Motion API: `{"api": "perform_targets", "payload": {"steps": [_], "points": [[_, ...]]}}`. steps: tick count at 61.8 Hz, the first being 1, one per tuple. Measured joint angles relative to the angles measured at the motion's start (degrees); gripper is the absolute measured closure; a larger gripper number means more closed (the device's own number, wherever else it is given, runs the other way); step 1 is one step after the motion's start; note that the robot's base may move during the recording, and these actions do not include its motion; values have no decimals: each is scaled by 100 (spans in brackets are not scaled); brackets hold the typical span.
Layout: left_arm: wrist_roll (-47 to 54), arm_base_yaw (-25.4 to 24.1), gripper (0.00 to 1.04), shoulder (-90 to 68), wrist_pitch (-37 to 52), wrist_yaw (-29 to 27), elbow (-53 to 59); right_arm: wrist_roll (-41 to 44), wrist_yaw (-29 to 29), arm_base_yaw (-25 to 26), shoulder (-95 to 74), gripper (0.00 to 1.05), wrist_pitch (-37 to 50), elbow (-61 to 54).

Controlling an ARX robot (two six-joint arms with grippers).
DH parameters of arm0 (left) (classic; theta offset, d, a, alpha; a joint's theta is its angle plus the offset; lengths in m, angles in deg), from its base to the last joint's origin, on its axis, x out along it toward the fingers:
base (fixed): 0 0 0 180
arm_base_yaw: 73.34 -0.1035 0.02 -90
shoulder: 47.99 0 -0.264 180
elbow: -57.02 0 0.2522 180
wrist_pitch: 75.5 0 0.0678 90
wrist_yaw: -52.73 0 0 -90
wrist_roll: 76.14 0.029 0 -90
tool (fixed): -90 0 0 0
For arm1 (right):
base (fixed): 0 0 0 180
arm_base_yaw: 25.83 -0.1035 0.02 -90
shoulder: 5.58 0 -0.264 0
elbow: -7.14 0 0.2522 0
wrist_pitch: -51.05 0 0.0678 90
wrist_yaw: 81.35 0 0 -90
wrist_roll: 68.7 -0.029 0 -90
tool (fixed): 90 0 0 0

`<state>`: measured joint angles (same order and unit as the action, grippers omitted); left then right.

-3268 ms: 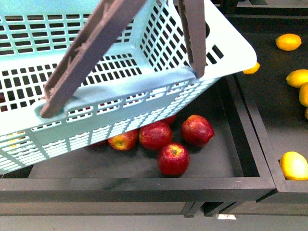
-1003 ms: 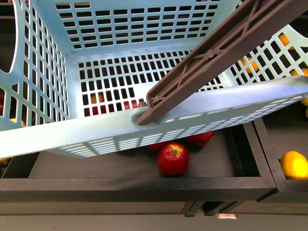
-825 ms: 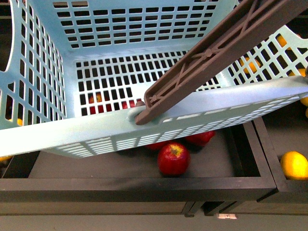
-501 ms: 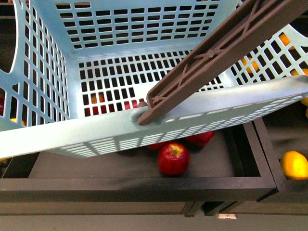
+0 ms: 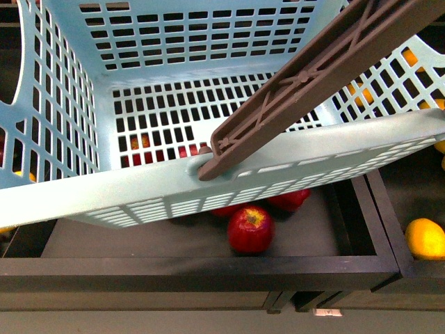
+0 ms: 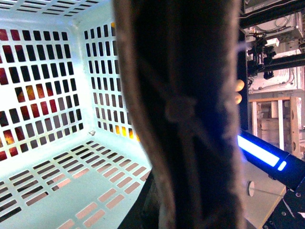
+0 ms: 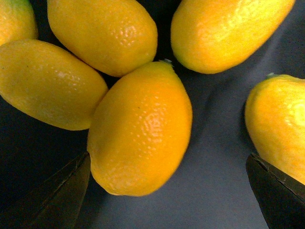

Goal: Pick lemon and mango into basket

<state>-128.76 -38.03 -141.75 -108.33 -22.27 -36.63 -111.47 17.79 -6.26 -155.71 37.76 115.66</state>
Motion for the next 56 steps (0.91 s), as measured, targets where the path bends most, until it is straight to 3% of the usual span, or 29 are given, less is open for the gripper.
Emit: {"api": "perform_targets", "payload": {"steps": [37,42,52,56], "points": [[0,0,100,0,0,0,0,-125,96,-15,-695,9,-568,1279],[0,0,100,0,0,0,0,-142,144,-17,-734,16,-605,1342],[0,0,100,0,0,-2,0,-146,175,-20,-756,41,-592,1298],[0,0,100,0,0,-4,0,-144,179,-20,-756,45,-581,1276]]}}
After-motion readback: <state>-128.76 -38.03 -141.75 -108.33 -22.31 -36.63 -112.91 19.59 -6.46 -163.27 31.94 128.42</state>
